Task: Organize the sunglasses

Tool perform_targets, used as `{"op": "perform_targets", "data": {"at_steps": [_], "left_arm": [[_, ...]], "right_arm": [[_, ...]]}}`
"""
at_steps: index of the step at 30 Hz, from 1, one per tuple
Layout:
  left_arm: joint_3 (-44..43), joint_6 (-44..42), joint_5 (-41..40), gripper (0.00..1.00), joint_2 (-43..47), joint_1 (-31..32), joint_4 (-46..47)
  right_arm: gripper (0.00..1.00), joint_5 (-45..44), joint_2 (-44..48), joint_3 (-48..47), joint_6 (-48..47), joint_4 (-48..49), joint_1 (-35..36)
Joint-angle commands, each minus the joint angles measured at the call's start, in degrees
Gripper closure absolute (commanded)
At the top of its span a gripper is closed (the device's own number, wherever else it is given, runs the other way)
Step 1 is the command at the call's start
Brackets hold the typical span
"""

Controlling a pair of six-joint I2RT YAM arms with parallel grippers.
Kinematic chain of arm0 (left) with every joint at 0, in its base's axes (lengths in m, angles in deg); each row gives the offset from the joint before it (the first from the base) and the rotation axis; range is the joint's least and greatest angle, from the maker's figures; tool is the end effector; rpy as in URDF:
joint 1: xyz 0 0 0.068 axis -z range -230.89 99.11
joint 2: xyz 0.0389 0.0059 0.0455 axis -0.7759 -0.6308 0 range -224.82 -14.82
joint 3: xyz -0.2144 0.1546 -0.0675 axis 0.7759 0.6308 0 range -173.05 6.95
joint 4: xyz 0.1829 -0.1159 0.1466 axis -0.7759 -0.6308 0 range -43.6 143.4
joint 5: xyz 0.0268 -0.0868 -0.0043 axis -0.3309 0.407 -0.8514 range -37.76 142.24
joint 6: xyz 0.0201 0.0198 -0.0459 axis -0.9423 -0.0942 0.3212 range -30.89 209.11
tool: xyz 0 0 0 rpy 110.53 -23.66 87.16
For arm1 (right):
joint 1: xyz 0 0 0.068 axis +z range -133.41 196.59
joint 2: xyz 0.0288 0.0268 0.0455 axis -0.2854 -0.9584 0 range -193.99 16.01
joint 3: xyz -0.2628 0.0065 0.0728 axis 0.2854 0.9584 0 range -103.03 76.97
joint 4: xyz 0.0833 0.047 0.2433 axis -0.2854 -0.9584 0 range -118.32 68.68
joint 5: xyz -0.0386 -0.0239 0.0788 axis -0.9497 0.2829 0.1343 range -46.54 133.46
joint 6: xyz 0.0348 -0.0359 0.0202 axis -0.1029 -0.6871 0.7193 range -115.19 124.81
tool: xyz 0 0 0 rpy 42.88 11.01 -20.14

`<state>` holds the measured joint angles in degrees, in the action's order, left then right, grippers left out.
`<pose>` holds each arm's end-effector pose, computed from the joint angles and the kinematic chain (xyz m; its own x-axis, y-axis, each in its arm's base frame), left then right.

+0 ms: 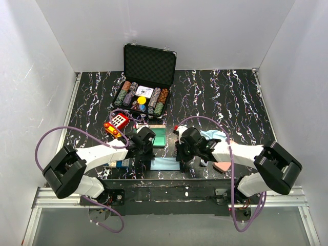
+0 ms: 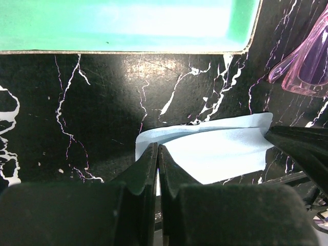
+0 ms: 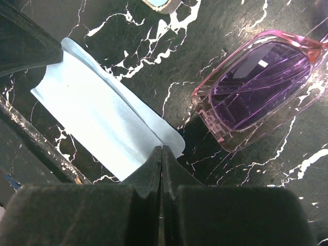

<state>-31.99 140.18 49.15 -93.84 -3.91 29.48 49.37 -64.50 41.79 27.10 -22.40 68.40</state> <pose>0.1677 -0.1771 0.1624 -0.9407 -0.1306 -0.3131 -0.0286 0.9501 -0.3105 0.1620 0.2120 0.1626 -0.7275 -0.3148 -0.6097 -0.5943 0.7332 0.3305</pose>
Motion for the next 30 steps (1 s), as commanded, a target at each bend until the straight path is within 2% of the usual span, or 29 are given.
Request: {"op": "perform_targets", "data": {"at_steps": [1,4,8,9,11,16,19,21,22,24,30], "left_arm": [[-1.9,-0.1,-2.0,1.00,-0.3,0.0,-0.8],[-1.9,0.0,-2.4,0.94,0.0,0.0,-1.5],[-1.9,0.2,-2.9,0.89,0.2,0.0,-2.4],[-2.1,0.3,-2.8,0.86,0.2,-0.1,-2.5],[-2.5,0.1,-2.4,0.73,0.2,0.0,-2.9],[-3.2,-0.3,-2.4,0.57,2.1,0.0,-3.6],[-3.4,-0.3,-2.2,0.38,3.8,0.0,-4.6],[-3.2,0.1,-1.8,0.25,5.4,0.0,-5.0],[-2.9,0.3,-1.5,0.18,6.2,0.0,-5.3],[-2.1,1.1,-1.1,0.02,8.0,0.0,-6.1],[1.9,5.4,0.9,0.02,14.1,0.0,-6.8]], "right_arm": [[0.94,-1.7,-0.3,-2.2,-0.4,1.9,0.2],[0.83,-1.9,-0.6,-2.3,-0.4,1.8,0.2],[0.78,-1.8,-1.1,-2.8,-0.5,1.2,0.7],[0.76,-2.0,-1.1,-2.9,-0.3,1.2,0.6],[0.71,-2.6,-0.9,-3.2,0.0,-0.4,0.7],[0.58,-3.4,0.8,-4.4,0.6,-3.0,1.1],[0.46,-3.8,1.8,-4.7,0.9,-3.9,1.2],[0.32,-3.8,2.5,-4.8,0.8,-4.6,1.4],[0.19,-3.8,2.8,-4.7,0.7,-4.9,1.4],[0.16,-4.2,3.6,-4.5,0.9,-5.3,1.5],[0.11,-5.5,7.6,-3.7,4.2,-8.2,1.6]]}}
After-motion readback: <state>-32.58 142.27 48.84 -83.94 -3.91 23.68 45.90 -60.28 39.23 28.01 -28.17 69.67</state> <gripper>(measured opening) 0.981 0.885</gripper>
